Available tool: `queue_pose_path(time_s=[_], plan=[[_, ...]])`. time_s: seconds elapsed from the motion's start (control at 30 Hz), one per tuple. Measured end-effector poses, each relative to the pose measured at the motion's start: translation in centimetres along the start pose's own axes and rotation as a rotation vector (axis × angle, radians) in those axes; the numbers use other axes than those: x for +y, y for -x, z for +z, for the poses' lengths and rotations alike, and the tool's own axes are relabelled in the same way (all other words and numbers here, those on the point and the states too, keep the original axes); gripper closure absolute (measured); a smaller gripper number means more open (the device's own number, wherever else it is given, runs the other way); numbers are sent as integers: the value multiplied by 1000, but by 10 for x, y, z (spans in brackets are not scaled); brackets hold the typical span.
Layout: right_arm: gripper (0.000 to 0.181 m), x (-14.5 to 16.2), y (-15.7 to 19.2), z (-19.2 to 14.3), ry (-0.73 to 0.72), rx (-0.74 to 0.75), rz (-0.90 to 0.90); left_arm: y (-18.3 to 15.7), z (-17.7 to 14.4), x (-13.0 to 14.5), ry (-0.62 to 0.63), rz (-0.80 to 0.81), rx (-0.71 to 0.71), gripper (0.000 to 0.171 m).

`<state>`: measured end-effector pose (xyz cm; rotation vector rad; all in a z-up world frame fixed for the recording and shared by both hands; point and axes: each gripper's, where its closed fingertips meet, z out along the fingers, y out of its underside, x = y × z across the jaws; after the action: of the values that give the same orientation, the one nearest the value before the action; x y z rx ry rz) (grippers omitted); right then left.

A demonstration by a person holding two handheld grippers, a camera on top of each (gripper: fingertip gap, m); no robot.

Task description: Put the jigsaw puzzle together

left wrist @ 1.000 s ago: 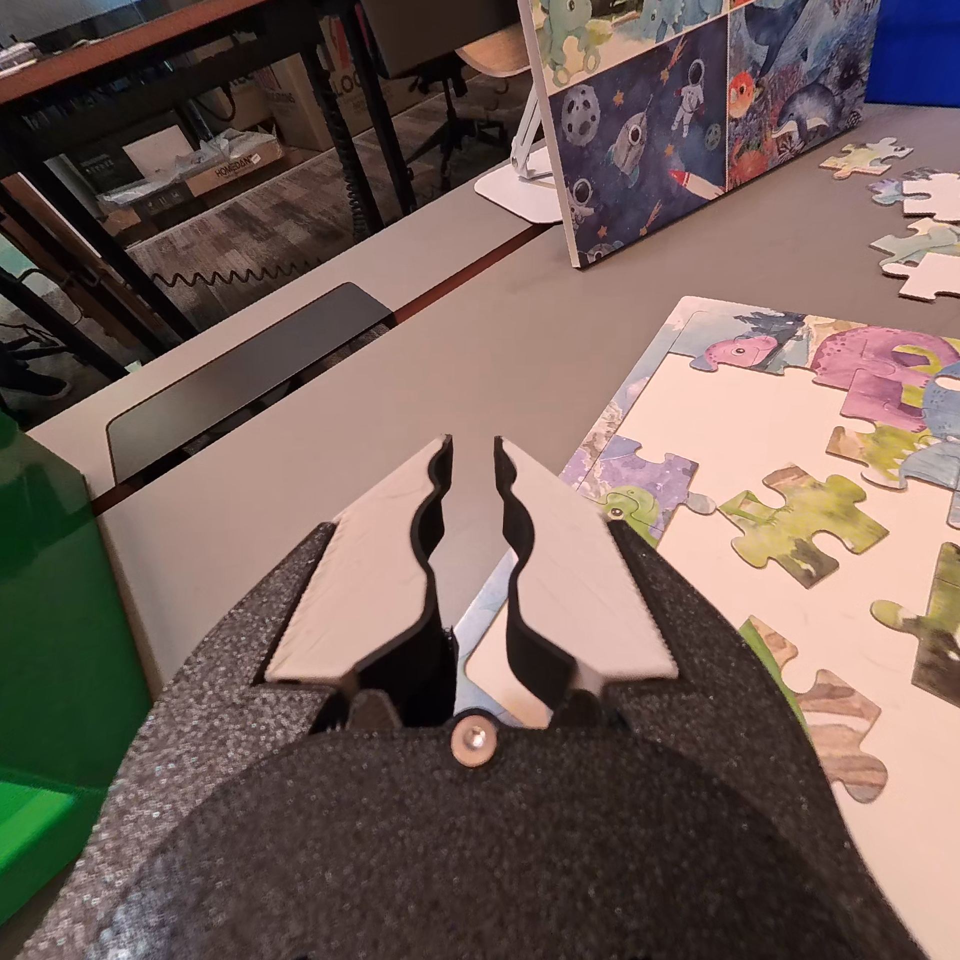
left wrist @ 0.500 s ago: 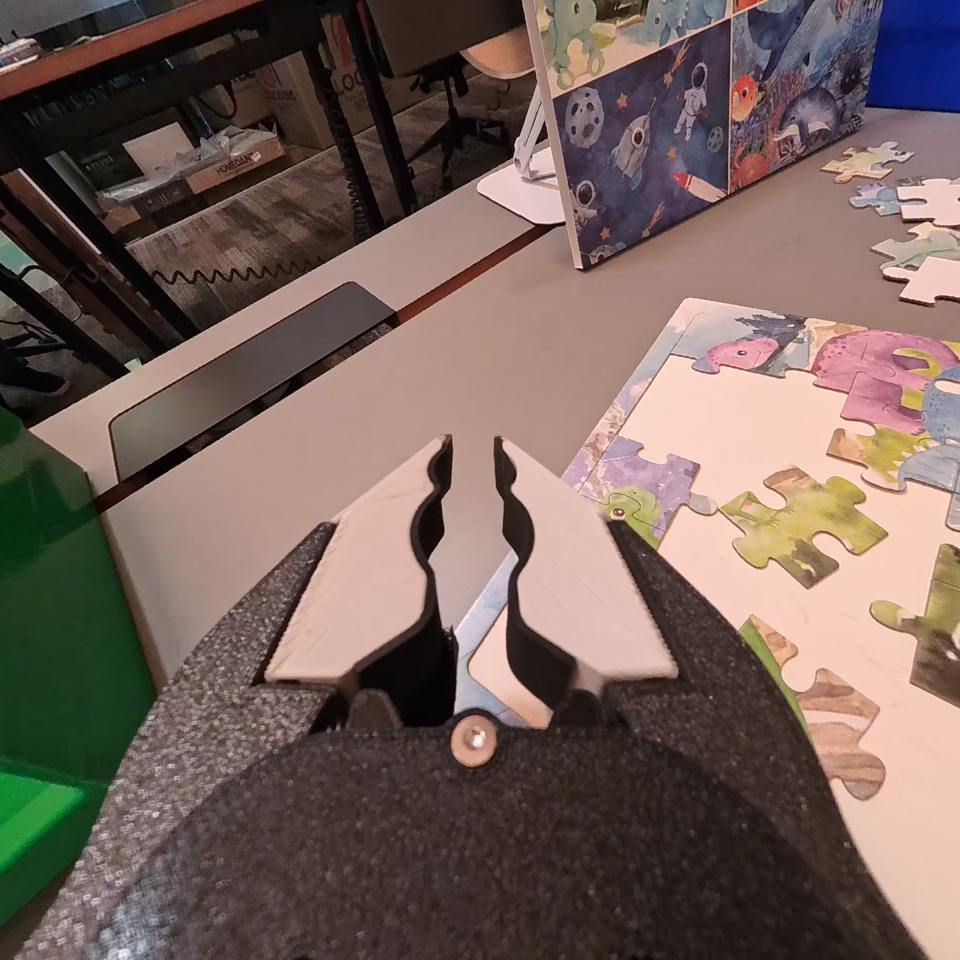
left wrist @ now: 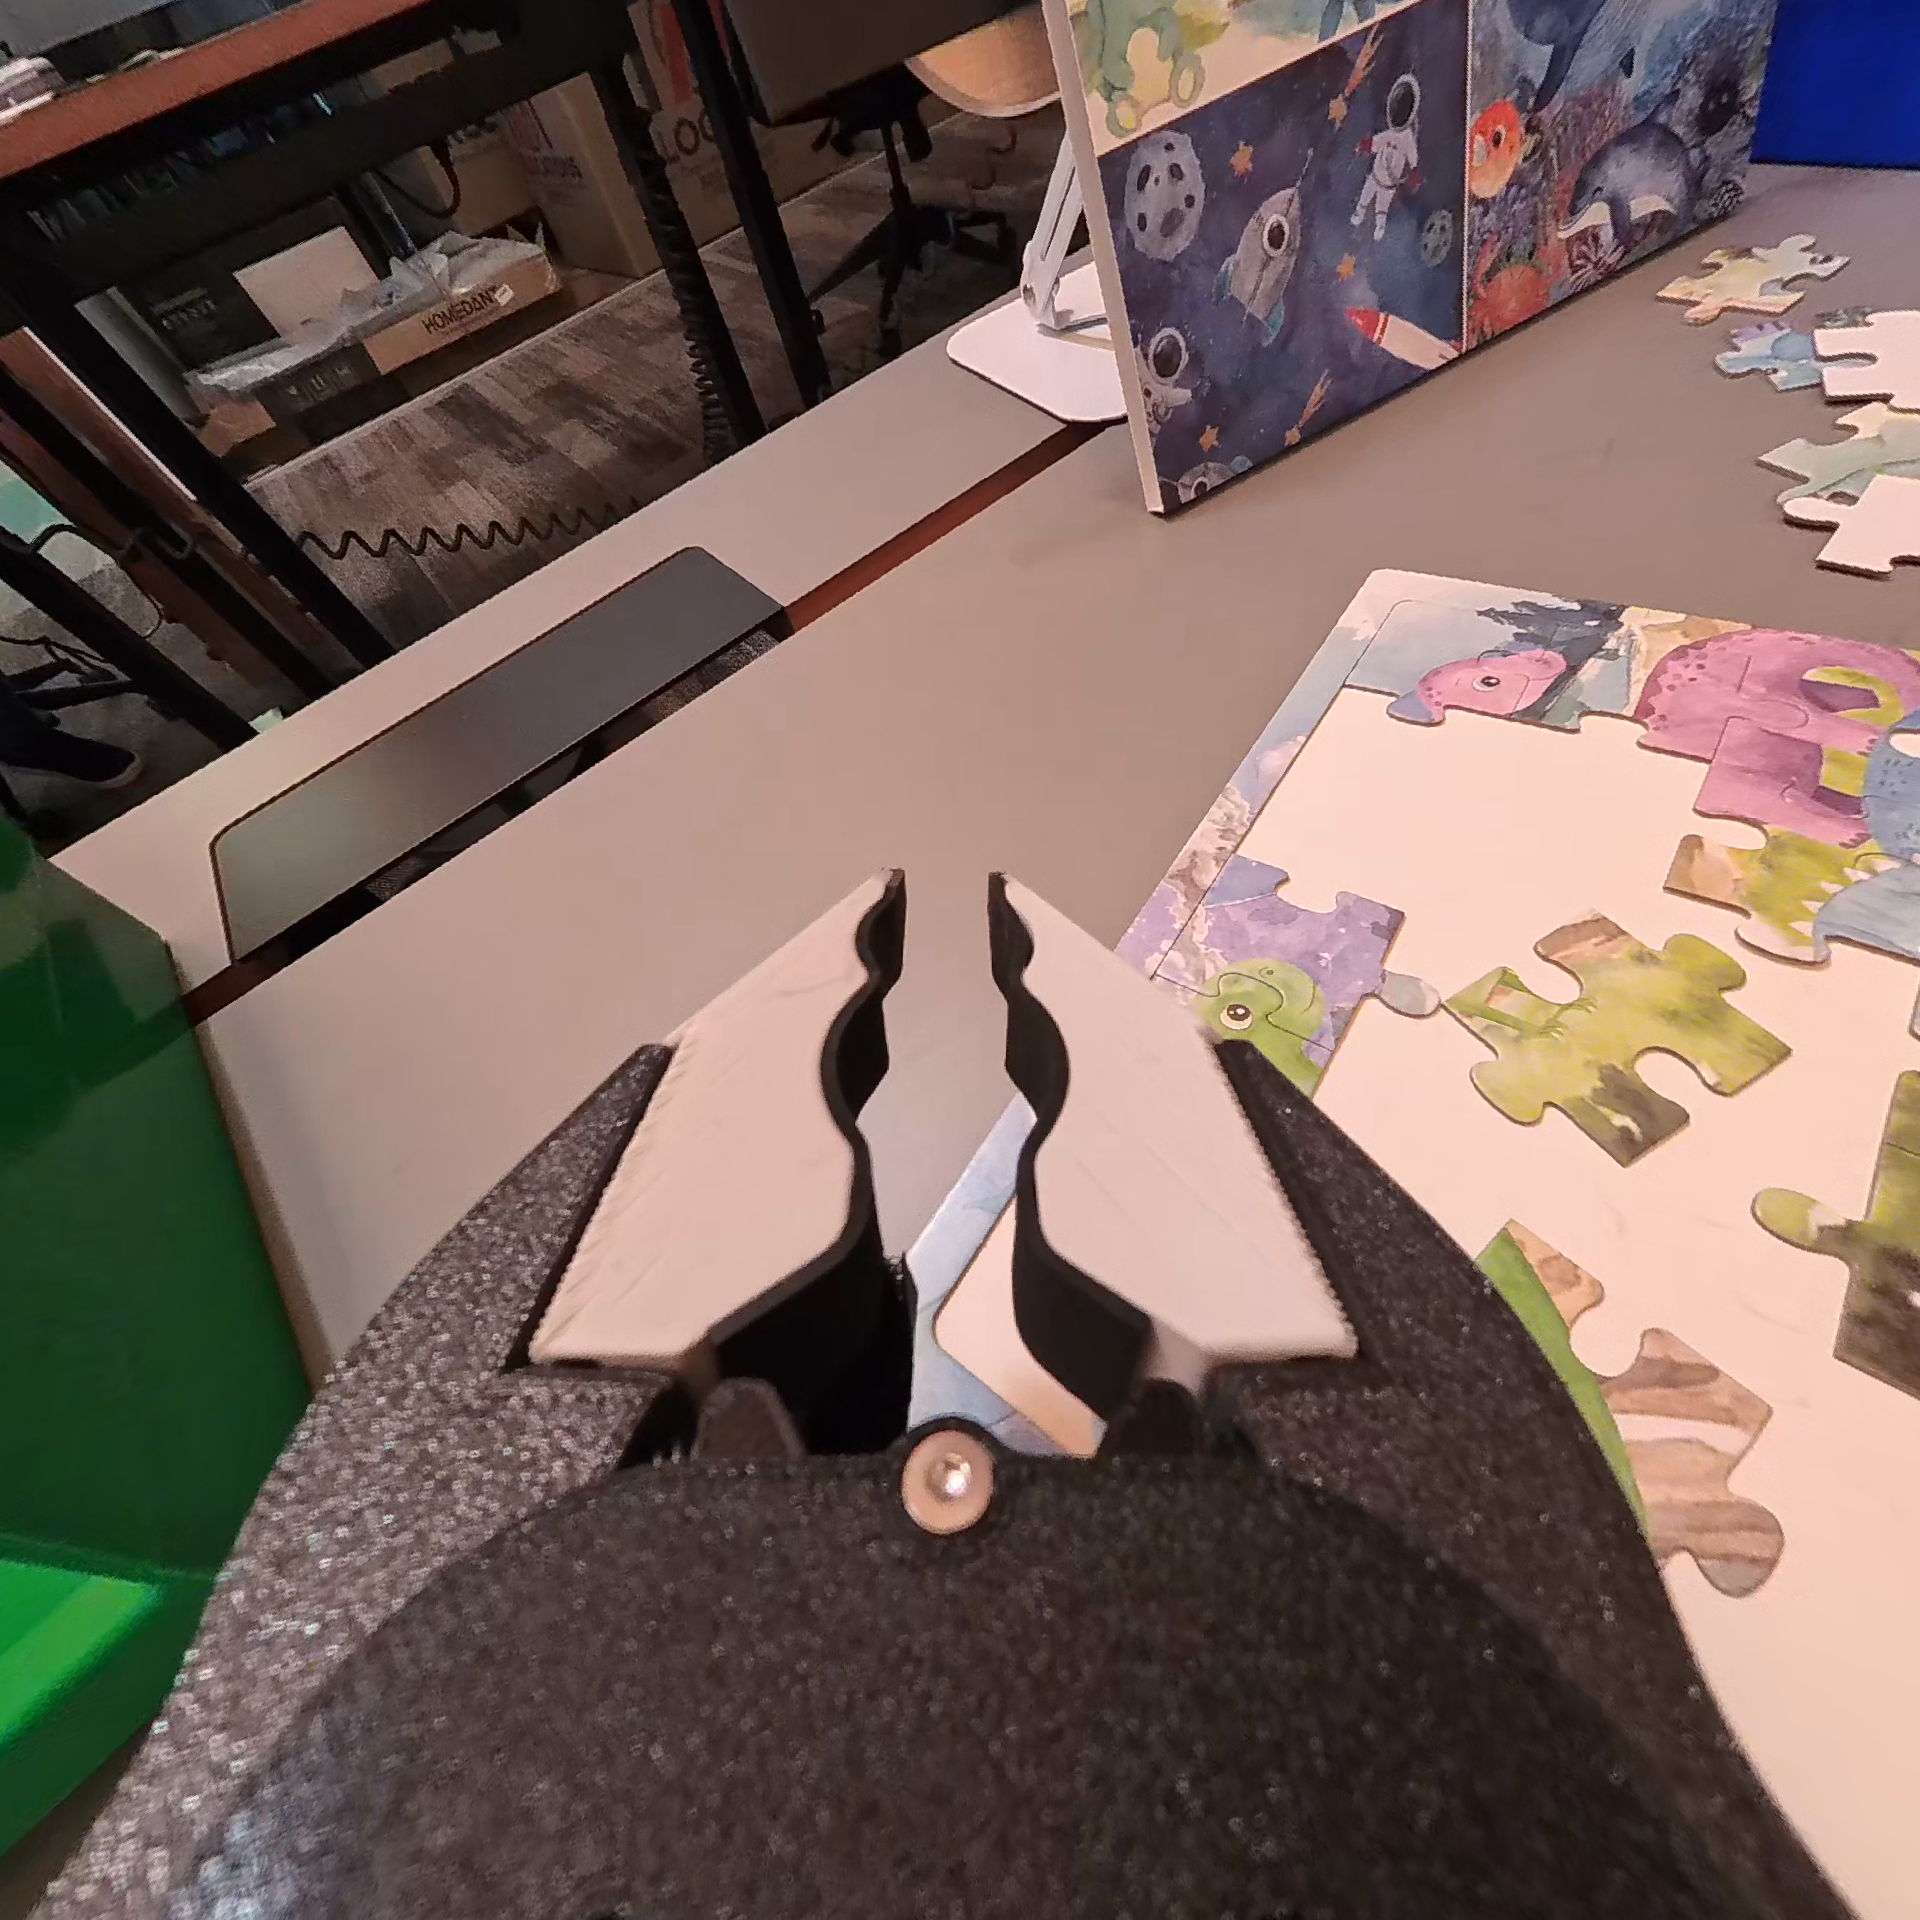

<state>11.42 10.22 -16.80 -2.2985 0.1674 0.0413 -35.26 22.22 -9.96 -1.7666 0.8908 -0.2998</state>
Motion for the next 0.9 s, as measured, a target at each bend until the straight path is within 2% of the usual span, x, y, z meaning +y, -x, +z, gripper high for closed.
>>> queue_pose_path(time_s=[0.13, 0.2, 0.27, 0.33, 0.37, 0.43, 0.5, 0.57, 0.63, 0.73, 0.83, 0.9], plan=[[129, -4, 1, -6, -31, -115, 135, 0, -1, -1, -5, -5, 2, 156], [129, -14, 12, -16, -91, -233, 207, -1, -1, -2, -5, -3, 5, 156], [129, -39, 48, -42, -200, -508, 301, -3, -2, -3, -10, -2, 14, 156], [130, -69, 101, -87, -294, -922, 391, -10, -4, -10, -40, -31, 71, 156], [129, -82, 127, -113, -308, -1140, 438, -21, -8, -17, -76, -68, 145, 155], [130, -100, 175, -152, -261, -1505, 474, -56, -27, -41, -180, -173, 418, 147], [129, -107, 228, -172, -148, -1746, 430, -91, -59, -64, -266, -290, 736, 141], [129, -108, 282, -179, 19, -1928, 402, -102, -89, -85, -373, -379, 939, 131], [128, -100, 335, -173, 214, -2028, 361, -99, -104, -95, -445, -422, 1012, 125], [127, -90, 397, -159, 399, -2116, 336, -89, -111, -100, -512, -434, 1007, 123], [129, -71, 435, -145, 535, -2106, 329, -81, -121, -105, -567, -459, 1034, 125], [129, -58, 443, -145, 577, -2099, 305, -82, -126, -105, -566, -465, 1080, 133]])
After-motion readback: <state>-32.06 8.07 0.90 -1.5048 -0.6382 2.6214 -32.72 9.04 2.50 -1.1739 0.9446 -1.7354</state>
